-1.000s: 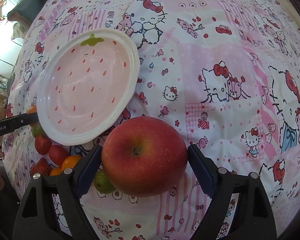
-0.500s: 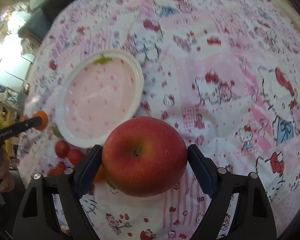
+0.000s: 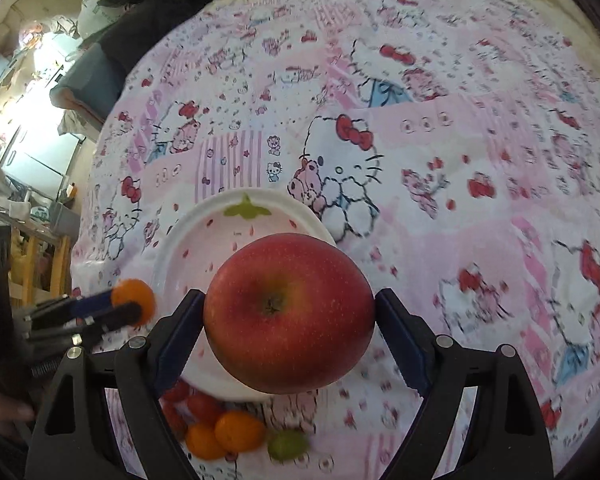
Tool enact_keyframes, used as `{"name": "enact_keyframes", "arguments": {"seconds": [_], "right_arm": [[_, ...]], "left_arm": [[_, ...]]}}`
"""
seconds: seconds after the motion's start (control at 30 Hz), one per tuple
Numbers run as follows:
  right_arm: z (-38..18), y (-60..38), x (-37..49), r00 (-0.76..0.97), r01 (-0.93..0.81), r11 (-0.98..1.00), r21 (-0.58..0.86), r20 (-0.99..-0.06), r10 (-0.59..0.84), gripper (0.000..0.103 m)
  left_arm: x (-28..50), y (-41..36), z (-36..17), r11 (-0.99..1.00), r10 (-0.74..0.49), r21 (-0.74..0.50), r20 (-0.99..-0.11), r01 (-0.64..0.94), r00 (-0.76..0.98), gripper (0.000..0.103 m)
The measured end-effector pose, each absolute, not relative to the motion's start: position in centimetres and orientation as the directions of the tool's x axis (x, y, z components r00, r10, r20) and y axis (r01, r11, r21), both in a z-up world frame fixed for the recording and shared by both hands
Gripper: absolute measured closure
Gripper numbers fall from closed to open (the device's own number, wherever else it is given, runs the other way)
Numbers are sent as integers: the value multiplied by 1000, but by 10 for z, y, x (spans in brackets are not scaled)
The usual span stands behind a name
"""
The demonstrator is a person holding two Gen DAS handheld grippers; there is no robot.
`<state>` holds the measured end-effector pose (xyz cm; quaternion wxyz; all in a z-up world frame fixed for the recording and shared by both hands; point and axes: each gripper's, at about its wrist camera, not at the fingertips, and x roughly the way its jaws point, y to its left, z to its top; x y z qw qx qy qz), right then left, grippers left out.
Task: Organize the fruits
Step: 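Carry the apple and orange onto the white plate and open both grippers, then lift both open grippers away from the plate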
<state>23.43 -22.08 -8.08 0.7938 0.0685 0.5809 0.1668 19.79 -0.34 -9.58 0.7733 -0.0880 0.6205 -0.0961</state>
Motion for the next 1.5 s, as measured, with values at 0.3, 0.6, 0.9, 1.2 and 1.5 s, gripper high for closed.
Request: {"name": "enact_keyframes", "arguments": {"seconds": [0.3, 0.6, 0.9, 1.2, 1.5], "right_arm": [[-115, -193, 273, 203, -195, 919, 344, -902, 381, 15], [-135, -172, 283, 148, -191, 915, 356, -911, 386, 15], [-141, -170, 283, 149, -184, 914, 362, -909, 390, 13], [-135, -174, 281, 168, -208, 891, 404, -882, 439, 14], [-111, -190, 280, 236, -189, 886, 423, -856, 459, 12]], "left_arm": [[209, -29, -119, 959, -278, -264, -949, 106, 149, 68], [214, -27, -130, 960, -277, -270, -953, 72, 120, 68], [214, -28, -133, 960, -278, -271, -953, 74, 117, 66], [211, -34, -128, 965, -258, -246, -956, 94, 142, 30], [211, -32, -115, 962, -266, -251, -948, 106, 174, 30]]}}
